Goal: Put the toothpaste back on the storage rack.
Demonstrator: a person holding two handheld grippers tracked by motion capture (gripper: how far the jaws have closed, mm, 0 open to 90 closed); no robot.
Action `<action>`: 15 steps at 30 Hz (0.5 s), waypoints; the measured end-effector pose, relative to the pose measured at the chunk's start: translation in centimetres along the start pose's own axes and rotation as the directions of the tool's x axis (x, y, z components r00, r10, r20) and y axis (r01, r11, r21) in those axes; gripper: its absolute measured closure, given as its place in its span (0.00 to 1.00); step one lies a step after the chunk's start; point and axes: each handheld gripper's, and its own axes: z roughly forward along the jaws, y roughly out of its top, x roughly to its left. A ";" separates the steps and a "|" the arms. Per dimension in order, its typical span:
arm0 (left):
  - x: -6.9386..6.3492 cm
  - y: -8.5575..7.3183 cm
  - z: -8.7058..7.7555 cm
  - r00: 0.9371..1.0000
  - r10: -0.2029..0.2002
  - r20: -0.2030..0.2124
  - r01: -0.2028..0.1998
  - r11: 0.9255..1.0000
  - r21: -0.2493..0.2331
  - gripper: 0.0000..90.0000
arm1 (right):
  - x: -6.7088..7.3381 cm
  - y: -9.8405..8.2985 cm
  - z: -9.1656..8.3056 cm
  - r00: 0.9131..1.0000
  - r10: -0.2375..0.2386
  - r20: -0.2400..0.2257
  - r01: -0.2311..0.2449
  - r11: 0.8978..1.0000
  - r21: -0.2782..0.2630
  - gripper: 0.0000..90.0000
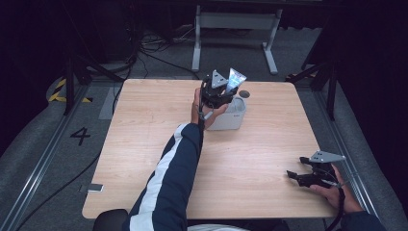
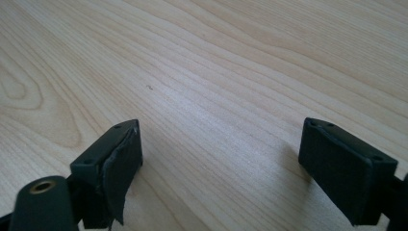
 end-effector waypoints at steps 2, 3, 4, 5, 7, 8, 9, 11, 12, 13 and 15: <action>0.0 -0.2 -0.1 1.000 -0.005 0.003 0.005 1.000 0.006 0.72 | 0.0 0.0 0.0 1.000 0.000 0.000 0.000 1.000 0.000 0.18; 0.1 -0.3 -0.1 1.000 0.002 -0.001 -0.002 1.000 0.008 0.71 | 0.0 0.0 0.0 1.000 0.001 0.000 -0.001 1.000 0.001 0.17; 0.0 -0.4 -0.1 1.000 -0.007 0.001 0.007 1.000 0.015 0.71 | 0.0 0.0 0.0 1.000 0.002 0.000 -0.002 1.000 0.001 0.17; 0.1 -0.5 -0.1 1.000 -0.005 0.001 0.005 1.000 0.016 0.71 | 0.0 0.0 0.0 1.000 0.002 0.000 -0.002 1.000 0.001 0.17; 0.1 -0.8 -0.1 1.000 0.000 0.002 0.000 1.000 0.027 0.71 | 0.0 0.0 0.0 1.000 0.002 0.000 -0.002 1.000 0.001 0.17; 0.1 -1.0 -0.1 1.000 0.000 0.003 0.000 1.000 0.031 0.71 | 0.0 0.0 0.0 1.000 0.002 0.000 -0.002 1.000 0.001 0.17; 0.1 -1.1 -0.1 1.000 0.001 0.002 -0.001 0.999 0.036 0.71 | 0.0 0.0 0.0 1.000 0.002 0.000 -0.002 1.000 0.001 0.17; 0.0 -1.3 -0.1 1.000 0.003 0.001 -0.003 0.999 0.043 0.71 | 0.0 0.0 0.0 1.000 0.001 0.000 -0.001 1.000 0.001 0.17; 0.0 -1.4 -0.1 1.000 0.002 0.002 -0.002 0.999 0.047 0.71 | 0.0 0.0 0.0 1.000 0.002 0.000 -0.002 1.000 0.001 0.17; 0.1 -1.5 -0.2 1.000 0.008 0.003 -0.009 0.998 0.055 0.71 | 0.0 0.0 0.0 1.000 0.002 0.000 -0.002 1.000 0.001 0.17; 0.1 -1.7 -0.3 1.000 0.012 0.000 -0.012 0.998 0.060 0.71 | 0.0 0.0 0.0 1.000 0.001 0.000 -0.001 1.000 0.001 0.17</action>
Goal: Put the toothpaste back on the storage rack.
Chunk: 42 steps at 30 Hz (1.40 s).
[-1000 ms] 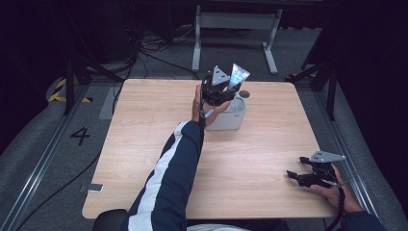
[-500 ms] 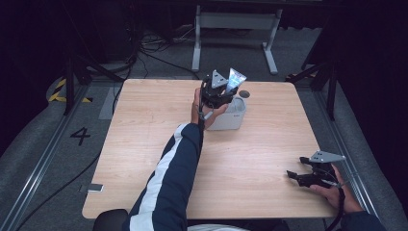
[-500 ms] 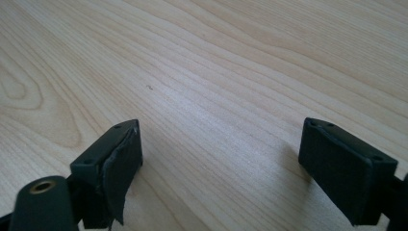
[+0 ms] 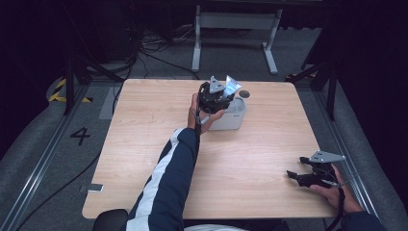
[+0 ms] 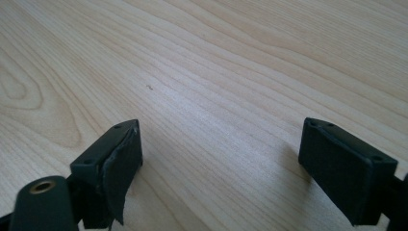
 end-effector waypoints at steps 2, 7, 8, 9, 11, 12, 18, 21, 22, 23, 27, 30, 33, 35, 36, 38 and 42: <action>0.1 -0.1 -0.1 1.000 0.008 0.001 -0.008 1.000 0.006 0.71 | 0.0 0.0 0.0 1.000 0.001 0.000 -0.001 1.000 0.000 0.17; 0.2 -0.4 -0.5 1.000 0.005 0.003 -0.005 1.000 0.022 0.70 | 0.0 0.0 0.0 1.000 0.000 0.000 0.000 1.000 0.000 0.17; 0.2 -0.5 -0.5 1.000 0.007 0.005 -0.008 1.000 0.028 0.70 | 0.0 0.0 0.0 1.000 0.000 0.000 0.000 1.000 0.000 0.17; 0.2 -0.6 -0.5 1.000 0.005 0.004 -0.005 0.999 0.034 0.70 | 0.0 0.0 0.0 1.000 0.000 0.000 0.000 1.000 0.000 0.17; 0.2 -0.6 -0.5 1.000 0.014 0.002 -0.014 0.999 0.041 0.70 | 0.0 0.0 0.0 1.000 0.000 0.000 0.000 1.000 0.000 0.17; 0.3 -0.7 -0.5 1.000 0.020 0.002 -0.020 0.999 0.045 0.70 | 0.0 0.0 0.0 1.000 0.000 -0.001 0.000 1.000 -0.001 0.17; 0.3 -1.0 -0.6 0.999 0.036 0.012 -0.037 0.996 0.085 0.70 | 0.0 0.0 0.0 1.000 0.001 -0.001 -0.001 1.000 0.000 0.17; 0.3 -1.1 -0.6 0.998 0.052 0.017 -0.054 0.993 0.100 0.70 | 0.0 0.0 0.0 1.000 0.001 0.000 -0.001 1.000 -0.001 0.17; 0.3 -1.2 -0.6 0.998 0.056 0.019 -0.058 0.992 0.110 0.70 | 0.0 0.0 0.0 1.000 0.001 0.000 -0.001 1.000 -0.001 0.17; 0.3 -1.2 -0.6 0.998 0.061 0.020 -0.063 0.991 0.114 0.70 | 0.0 0.0 0.0 1.000 0.000 -0.001 0.000 1.000 0.000 0.17; 0.3 -1.2 -0.6 0.997 0.072 0.023 -0.075 0.988 0.136 0.69 | 0.0 0.0 0.0 1.000 0.001 -0.001 -0.001 1.000 0.000 0.17; 0.3 -1.2 -0.6 0.997 0.078 0.021 -0.080 0.985 0.156 0.69 | 0.0 0.0 0.0 1.000 0.000 0.000 0.000 1.000 -0.001 0.17; 0.2 -1.2 -0.5 0.996 0.083 0.023 -0.085 0.983 0.165 0.69 | 0.0 0.0 0.0 1.000 0.000 0.000 0.000 1.000 0.000 0.17; 0.2 -1.2 -0.5 0.996 0.085 0.018 -0.087 0.981 0.171 0.69 | 0.0 0.0 0.0 1.000 0.000 0.000 0.000 1.000 -0.001 0.17; 0.2 -1.2 -0.5 0.996 0.084 0.014 -0.085 0.981 0.176 0.68 | 0.0 0.0 0.0 1.000 0.000 0.000 0.000 1.000 -0.001 0.17; 0.2 -1.1 -0.4 0.995 0.095 0.008 -0.095 0.977 0.191 0.68 | 0.0 0.0 0.0 1.000 0.001 -0.001 -0.001 1.000 0.000 0.17; 0.1 -1.2 -0.3 0.995 0.102 0.009 -0.102 0.976 0.193 0.67 | 0.0 0.0 0.0 1.000 0.000 0.000 0.000 1.000 -0.001 0.17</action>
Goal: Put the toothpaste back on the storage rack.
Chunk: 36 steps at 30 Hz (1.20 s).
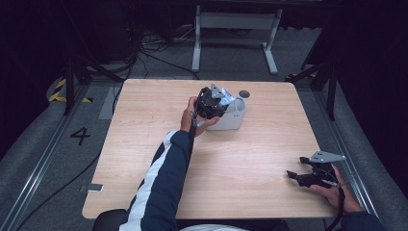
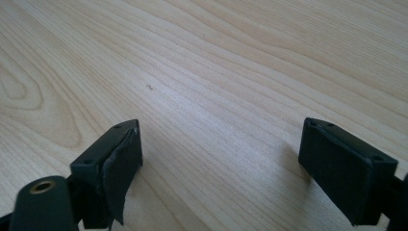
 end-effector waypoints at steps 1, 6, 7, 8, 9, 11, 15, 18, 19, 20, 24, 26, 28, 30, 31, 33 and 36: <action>-0.1 0.0 0.0 1.000 -0.007 0.005 0.007 1.000 0.000 0.67 | 0.0 0.0 0.0 1.000 0.001 0.000 -0.001 1.000 0.000 0.17; -0.4 0.1 0.2 1.000 0.014 0.012 -0.014 1.000 0.005 0.66 | 0.0 0.0 0.0 1.000 0.001 0.000 -0.001 1.000 0.000 0.17; -0.5 0.2 0.2 1.000 0.017 0.013 -0.017 1.000 0.004 0.66 | 0.0 0.0 0.0 1.000 0.001 -0.001 -0.001 1.000 0.000 0.17; -0.6 0.2 0.2 1.000 0.019 0.015 -0.019 1.000 0.001 0.66 | 0.0 0.0 0.0 1.000 0.001 -0.001 -0.001 1.000 0.000 0.17; -0.7 0.3 0.1 1.000 0.016 0.014 -0.016 1.000 -0.017 0.69 | 0.0 0.0 0.0 1.000 0.000 0.000 0.000 1.000 0.000 0.17; -0.6 0.5 -0.2 1.000 0.009 0.013 -0.009 0.999 -0.039 0.71 | 0.0 0.0 0.0 1.000 0.001 -0.001 -0.001 1.000 0.001 0.17; -0.5 0.6 -0.3 1.000 0.004 0.003 -0.004 0.999 -0.035 0.70 | 0.0 0.0 0.0 1.000 0.001 -0.003 -0.001 1.000 0.001 0.18; -0.3 0.4 -0.2 1.000 -0.009 0.008 0.009 1.000 -0.027 0.69 | 0.0 0.0 0.0 1.000 -0.001 -0.002 0.001 1.000 0.000 0.18; -0.3 0.4 -0.2 1.000 -0.004 0.006 0.004 1.000 -0.031 0.69 | 0.0 0.0 0.0 1.000 0.000 -0.003 0.000 1.000 0.000 0.18; -0.3 0.3 -0.2 1.000 -0.007 0.005 0.007 1.000 -0.029 0.69 | 0.0 0.0 0.0 1.000 -0.001 -0.002 0.001 1.000 0.000 0.18; -0.3 0.3 -0.2 1.000 -0.008 0.008 0.008 0.999 -0.031 0.69 | 0.0 0.0 0.0 1.000 0.001 -0.003 -0.001 1.000 0.001 0.18; -0.3 0.3 -0.2 1.000 -0.006 0.006 0.007 0.999 -0.032 0.68 | 0.0 0.0 0.0 1.000 -0.001 -0.002 0.001 1.000 0.000 0.18; -0.2 0.3 -0.3 1.000 0.000 0.000 0.000 1.000 -0.031 0.67 | 0.0 0.0 0.0 1.000 0.000 -0.003 0.000 1.000 0.001 0.18; -0.1 0.3 -0.3 1.000 -0.003 0.002 0.003 0.999 -0.033 0.66 | 0.0 0.0 0.0 1.000 0.000 -0.003 0.000 1.000 0.000 0.18; -0.1 0.2 -0.4 1.000 0.000 0.003 0.000 1.000 -0.027 0.66 | 0.0 0.0 0.0 1.000 -0.001 -0.002 0.001 1.000 0.000 0.18; -0.1 0.2 -0.4 1.000 -0.001 0.003 0.001 1.000 -0.028 0.65 | 0.0 0.0 0.0 1.000 -0.001 -0.002 0.001 1.000 0.000 0.18; 0.0 0.1 -0.5 1.000 -0.011 0.006 0.011 1.000 -0.029 0.64 | 0.0 0.0 0.0 1.000 -0.001 -0.002 0.001 1.000 0.000 0.18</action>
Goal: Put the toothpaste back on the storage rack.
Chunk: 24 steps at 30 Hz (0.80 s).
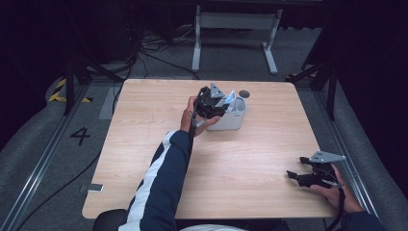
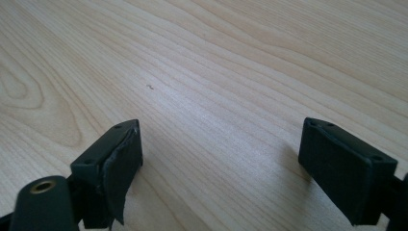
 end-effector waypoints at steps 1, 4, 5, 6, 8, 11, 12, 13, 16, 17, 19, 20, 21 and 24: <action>0.1 0.0 -0.1 1.000 0.006 -0.001 -0.006 1.000 -0.001 0.63 | 0.0 0.0 0.0 1.000 0.000 0.000 0.000 1.000 0.000 0.18; 0.1 0.0 -0.4 1.000 0.012 -0.004 -0.012 1.000 0.001 0.62 | 0.0 0.0 0.0 1.000 0.000 -0.001 0.000 1.000 0.000 0.18; 0.2 0.1 -0.6 1.000 0.012 -0.003 -0.012 1.000 0.000 0.61 | 0.0 0.0 0.0 1.000 0.000 0.000 0.000 1.000 0.000 0.18; 0.2 0.1 -0.8 1.000 0.012 -0.005 -0.012 1.000 0.004 0.59 | 0.0 0.0 0.0 1.000 0.000 0.000 0.000 1.000 0.000 0.18; 0.2 0.0 -1.1 1.000 0.010 -0.005 -0.010 1.000 0.000 0.58 | 0.0 0.0 0.0 1.000 0.001 -0.001 -0.001 1.000 0.000 0.18; 0.2 0.0 -1.6 1.000 0.021 -0.009 -0.020 1.000 0.011 0.53 | 0.0 0.0 0.0 1.000 0.000 0.000 0.000 1.000 0.000 0.18; 0.2 -0.1 -1.8 1.000 0.021 -0.008 -0.021 1.000 0.015 0.51 | 0.0 0.0 0.0 1.000 0.000 0.000 0.000 1.000 0.000 0.18; 0.2 -0.1 -1.9 1.000 0.029 -0.012 -0.029 0.999 0.019 0.51 | 0.0 0.0 0.0 1.000 0.000 0.000 0.000 1.000 0.000 0.18; 0.0 -0.3 -2.3 0.999 0.044 -0.012 -0.043 0.998 0.037 0.48 | 0.0 0.0 0.0 1.000 0.000 0.000 0.000 1.000 0.000 0.18; 0.0 -0.3 -2.5 0.998 0.054 -0.009 -0.054 0.998 0.045 0.47 | 0.0 0.0 0.0 1.000 0.000 0.000 0.000 1.000 0.000 0.18; -0.1 -0.4 -2.8 0.998 0.070 -0.010 -0.069 0.996 0.056 0.45 | 0.0 0.0 0.0 1.000 0.001 -0.001 -0.001 1.000 0.000 0.18; -0.2 -0.5 -3.1 0.997 0.078 -0.009 -0.077 0.995 0.056 0.45 | 0.0 0.0 0.0 1.000 0.000 -0.001 0.000 1.000 0.000 0.18; -0.2 -0.5 -3.1 0.997 0.078 -0.009 -0.077 0.995 0.056 0.44 | 0.0 0.0 0.0 1.000 0.001 -0.001 -0.001 1.000 0.000 0.18; -0.3 -0.5 -4.0 0.995 0.098 -0.006 -0.097 0.993 0.071 0.43 | 0.0 0.0 0.0 1.000 0.000 0.000 0.000 1.000 0.000 0.18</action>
